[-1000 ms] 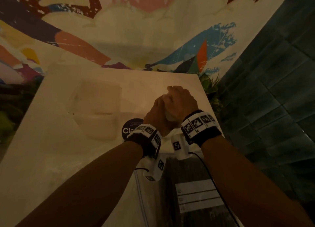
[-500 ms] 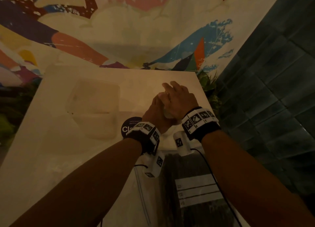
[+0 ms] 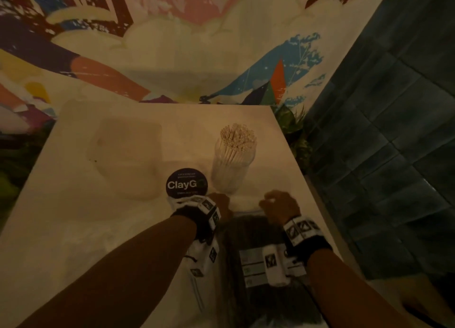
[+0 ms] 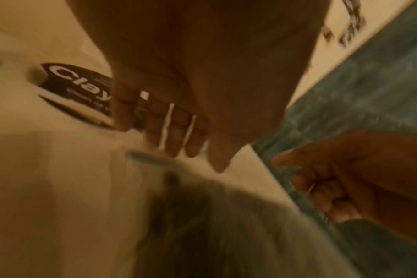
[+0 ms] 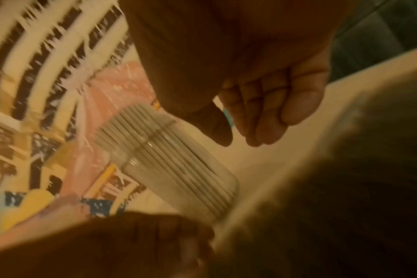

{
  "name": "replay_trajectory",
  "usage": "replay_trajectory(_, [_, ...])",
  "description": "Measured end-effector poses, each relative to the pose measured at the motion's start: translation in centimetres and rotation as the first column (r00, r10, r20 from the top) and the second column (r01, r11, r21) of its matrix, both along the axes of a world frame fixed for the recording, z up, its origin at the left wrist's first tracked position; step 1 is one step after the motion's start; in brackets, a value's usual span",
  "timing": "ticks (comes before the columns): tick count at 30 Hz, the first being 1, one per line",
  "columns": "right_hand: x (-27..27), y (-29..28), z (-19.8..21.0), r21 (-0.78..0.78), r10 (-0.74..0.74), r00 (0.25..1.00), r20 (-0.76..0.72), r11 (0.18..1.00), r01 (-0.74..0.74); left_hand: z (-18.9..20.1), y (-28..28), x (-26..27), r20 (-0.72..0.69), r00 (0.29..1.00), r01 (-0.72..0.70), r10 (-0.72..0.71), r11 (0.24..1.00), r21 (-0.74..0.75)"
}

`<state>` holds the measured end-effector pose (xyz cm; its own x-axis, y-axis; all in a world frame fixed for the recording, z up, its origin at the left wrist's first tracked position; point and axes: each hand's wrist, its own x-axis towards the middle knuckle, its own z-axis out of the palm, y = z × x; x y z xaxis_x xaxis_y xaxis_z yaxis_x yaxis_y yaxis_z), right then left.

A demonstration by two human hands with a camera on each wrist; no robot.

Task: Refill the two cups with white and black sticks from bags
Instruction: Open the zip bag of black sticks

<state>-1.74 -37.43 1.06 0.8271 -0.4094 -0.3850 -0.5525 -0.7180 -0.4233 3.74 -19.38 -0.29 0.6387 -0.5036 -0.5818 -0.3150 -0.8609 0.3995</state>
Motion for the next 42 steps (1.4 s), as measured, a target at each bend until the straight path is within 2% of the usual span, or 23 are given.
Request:
replay_trajectory(2, [-1.2, -0.2, -1.3, -0.016, 0.075, 0.995, -0.063, 0.997, -0.077, -0.8, -1.0, -0.7, 0.017, 0.999, 0.029, -0.029, 0.999, 0.029])
replay_trajectory(5, [-2.5, -0.5, -1.3, -0.005, 0.065, 0.998, -0.012, 0.998, -0.065, -0.3, -2.1, -1.6, 0.081, 0.997, -0.009, 0.006, 0.999, 0.039])
replay_trajectory(8, [-3.6, -1.3, 0.2, 0.02, -0.005, 0.999, 0.038, 1.0, 0.004, 2.9, -3.1, -3.5, 0.155, 0.984, -0.061, 0.091, 0.981, -0.186])
replay_trajectory(9, [-4.0, -1.5, 1.2, 0.016, -0.012, 0.998, 0.063, 1.0, 0.011, 4.2, -3.0, -4.4, 0.19, 0.97, -0.089, 0.149, 0.952, -0.293])
replay_trajectory(11, [-4.7, -1.7, 3.9, -0.012, -0.003, 0.992, 0.125, 1.0, 0.004, 6.8, -3.1, -6.6, 0.25, 0.929, -0.107, 0.272, 0.846, -0.522])
replay_trajectory(13, [-5.3, -1.8, 6.2, -0.014, 0.029, 0.986, 0.163, 1.0, -0.028, 9.3, -2.8, -9.3, 0.205, 0.93, -0.076, 0.306, 0.704, -0.706])
replay_trajectory(15, [-6.0, -1.8, 8.1, 0.032, 0.078, 0.982, 0.173, 0.996, -0.085, 11.3, -2.2, -11.8, 0.131, 0.946, -0.082, 0.296, 0.61, -0.788])
replay_trajectory(19, [-8.3, -1.5, 11.0, 0.242, 0.033, 0.941, 0.337, 0.963, -0.121, 13.5, -0.7, -15.2, 0.011, 0.981, -0.093, 0.194, 0.521, -0.849])
replay_trajectory(21, [-9.5, -0.7, 12.6, 0.341, 0.015, 0.909, 0.417, 0.924, -0.172, 14.9, 0.4, -16.4, -0.163, 0.973, -0.219, 0.16, 0.439, -0.871])
replay_trajectory(23, [-10.4, 0.7, 14.3, 0.439, 0.015, 0.896, 0.444, 0.868, -0.232, 16.6, 1.6, -16.8, -0.322, 0.922, -0.377, 0.214, 0.31, -0.873])
replay_trajectory(24, [-10.7, 1.7, 15.3, 0.484, 0.03, 0.89, 0.456, 0.83, -0.276, 17.6, 2.2, -16.9, -0.346, 0.898, -0.415, 0.273, 0.26, -0.872])
replay_trajectory(26, [-11.3, 4.0, 17.6, 0.574, 0.059, 0.873, 0.484, 0.732, -0.367, 19.4, 3.4, -16.7, -0.293, 0.857, -0.415, 0.424, 0.23, -0.881])
replay_trajectory(29, [-11.6, 7.7, 20.9, 0.62, 0.121, 0.815, 0.567, 0.589, -0.519, 21.9, 5.4, -16.6, -0.198, 0.809, -0.381, 0.553, 0.238, -0.894])
replay_trajectory(32, [-11.0, 11.1, 23.0, 0.64, 0.124, 0.761, 0.637, 0.466, -0.611, 23.4, 7.9, -16.8, -0.233, 0.732, -0.398, 0.641, 0.124, -0.909])
replay_trajectory(34, [-10.2, 13.6, 23.2, 0.608, 0.164, 0.728, 0.666, 0.444, -0.657, 23.7, 10.1, -16.8, -0.249, 0.688, -0.414, 0.682, 0.087, -0.906])
replay_trajectory(37, [-8.7, 17.4, 21.1, 0.581, 0.197, 0.717, 0.669, 0.464, -0.669, 22.7, 13.1, -16.4, -0.297, 0.613, -0.504, 0.732, 0.074, -0.86])
replay_trajectory(39, [-8.0, 19.7, 19.0, 0.569, 0.226, 0.739, 0.635, 0.509, -0.645, 21.0, 15.0, -15.9, -0.352, 0.572, -0.582, 0.741, 0.064, -0.811])
replay_trajectory(42, [-7.8, 22.3, 16.0, 0.632, 0.232, 0.81, 0.538, 0.525, -0.57, 18.2, 17.2, -15.4, -0.392, 0.54, -0.653, 0.745, 0.077, -0.753])
